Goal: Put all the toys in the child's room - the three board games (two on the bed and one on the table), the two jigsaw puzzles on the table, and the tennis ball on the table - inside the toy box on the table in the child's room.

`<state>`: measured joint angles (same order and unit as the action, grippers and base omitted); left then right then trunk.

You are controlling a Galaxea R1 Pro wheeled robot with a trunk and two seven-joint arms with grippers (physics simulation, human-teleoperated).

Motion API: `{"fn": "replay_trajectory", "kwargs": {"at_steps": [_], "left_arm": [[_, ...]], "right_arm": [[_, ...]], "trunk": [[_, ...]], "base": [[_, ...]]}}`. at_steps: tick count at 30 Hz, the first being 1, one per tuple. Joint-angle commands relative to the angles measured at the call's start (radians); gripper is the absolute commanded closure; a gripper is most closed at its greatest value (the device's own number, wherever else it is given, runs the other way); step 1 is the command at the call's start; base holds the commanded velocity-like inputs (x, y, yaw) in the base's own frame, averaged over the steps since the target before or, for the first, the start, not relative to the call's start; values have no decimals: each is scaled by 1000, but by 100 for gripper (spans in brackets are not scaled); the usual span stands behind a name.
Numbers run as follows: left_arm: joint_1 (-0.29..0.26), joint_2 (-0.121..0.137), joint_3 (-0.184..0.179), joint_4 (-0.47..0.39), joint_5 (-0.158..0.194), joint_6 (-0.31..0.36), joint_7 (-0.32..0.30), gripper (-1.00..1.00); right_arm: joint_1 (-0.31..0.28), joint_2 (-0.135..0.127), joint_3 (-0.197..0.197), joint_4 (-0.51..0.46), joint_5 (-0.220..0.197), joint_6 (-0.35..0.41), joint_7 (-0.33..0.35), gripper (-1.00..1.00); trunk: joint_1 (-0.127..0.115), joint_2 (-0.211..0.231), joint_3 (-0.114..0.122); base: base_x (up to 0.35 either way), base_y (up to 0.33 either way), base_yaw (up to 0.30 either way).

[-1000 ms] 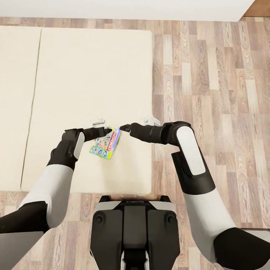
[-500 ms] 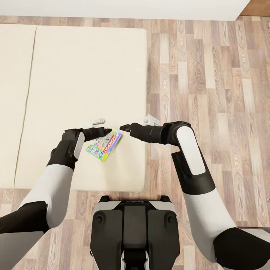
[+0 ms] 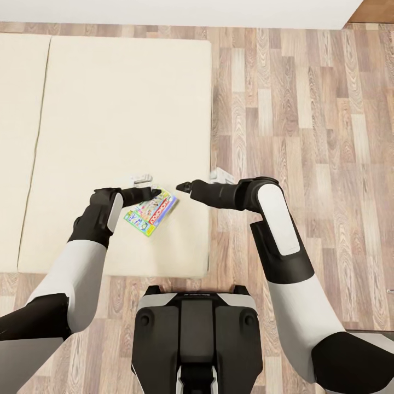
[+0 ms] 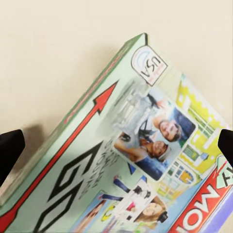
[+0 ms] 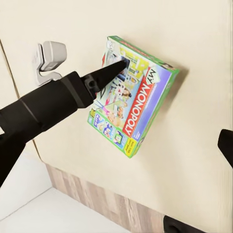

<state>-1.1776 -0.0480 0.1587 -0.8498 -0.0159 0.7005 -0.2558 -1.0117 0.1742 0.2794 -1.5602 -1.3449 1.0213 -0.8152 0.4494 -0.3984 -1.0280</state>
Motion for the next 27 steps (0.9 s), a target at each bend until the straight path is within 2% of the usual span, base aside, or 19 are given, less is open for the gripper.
{"fn": "replay_trajectory", "kwargs": {"at_steps": [1, 6, 13, 27], "left_arm": [[-1, 0, 5, 0, -2, 13, 11, -100], [-1, 5, 5, 0, -2, 23, 49, -100], [-1, 6, 5, 1, -5, 32, 58, -100], [-1, 5, 5, 1, -16, 162, 60, -100]], "right_arm": [[-1, 0, 0, -1, -9, 3, -19, -100], [-1, 0, 0, -1, -9, 5, -34, -100], [-1, 0, 0, -1, -10, 8, -37, -100], [-11, 0, -12, -1, -10, 10, -39, -100]], "trunk": [[1, -2, -1], [1, -2, -1], [1, -2, -1], [1, -2, -1]], "base": [[-1, -1, 0], [0, 0, 0], [0, 0, 0], [0, 0, 0]]}}
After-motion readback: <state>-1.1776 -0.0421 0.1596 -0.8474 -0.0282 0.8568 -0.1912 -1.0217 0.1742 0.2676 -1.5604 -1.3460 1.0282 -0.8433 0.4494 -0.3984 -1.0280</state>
